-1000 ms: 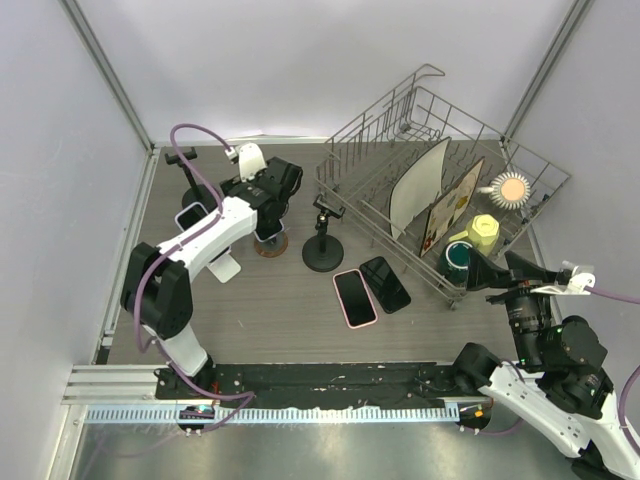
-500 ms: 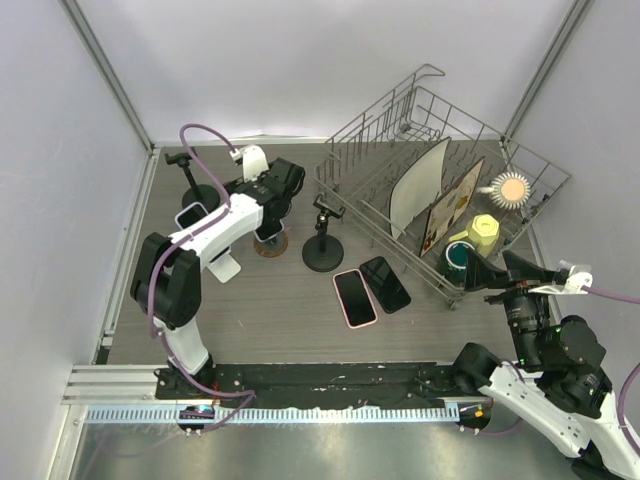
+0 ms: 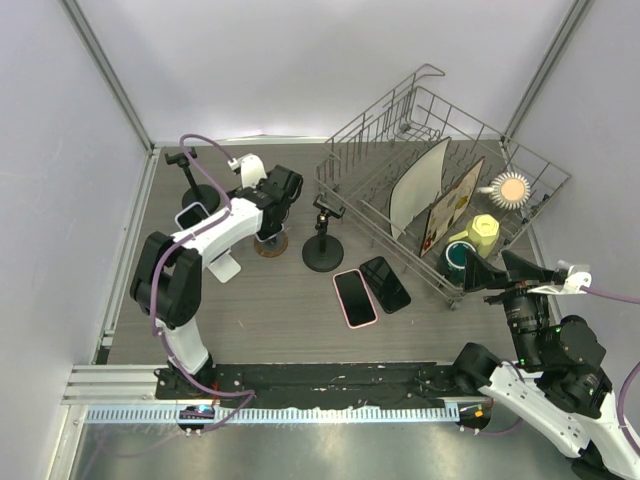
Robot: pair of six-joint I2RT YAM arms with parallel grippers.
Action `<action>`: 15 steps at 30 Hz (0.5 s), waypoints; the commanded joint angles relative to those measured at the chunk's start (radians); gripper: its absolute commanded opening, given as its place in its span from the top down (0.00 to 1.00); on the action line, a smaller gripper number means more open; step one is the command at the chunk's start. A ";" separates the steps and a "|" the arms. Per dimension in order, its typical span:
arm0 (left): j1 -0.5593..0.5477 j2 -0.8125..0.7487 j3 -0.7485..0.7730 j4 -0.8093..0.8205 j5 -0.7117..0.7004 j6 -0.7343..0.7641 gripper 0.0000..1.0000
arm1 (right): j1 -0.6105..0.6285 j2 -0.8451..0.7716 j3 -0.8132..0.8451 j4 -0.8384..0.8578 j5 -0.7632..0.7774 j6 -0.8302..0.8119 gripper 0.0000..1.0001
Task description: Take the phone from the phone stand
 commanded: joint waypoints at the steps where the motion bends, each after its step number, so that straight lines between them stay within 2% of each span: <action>1: 0.003 -0.069 -0.019 0.038 -0.001 -0.040 0.07 | -0.001 0.023 -0.005 0.038 -0.013 -0.012 0.06; 15: 0.001 -0.175 0.002 0.026 0.065 -0.006 0.55 | -0.001 0.019 -0.006 0.038 -0.020 -0.013 0.06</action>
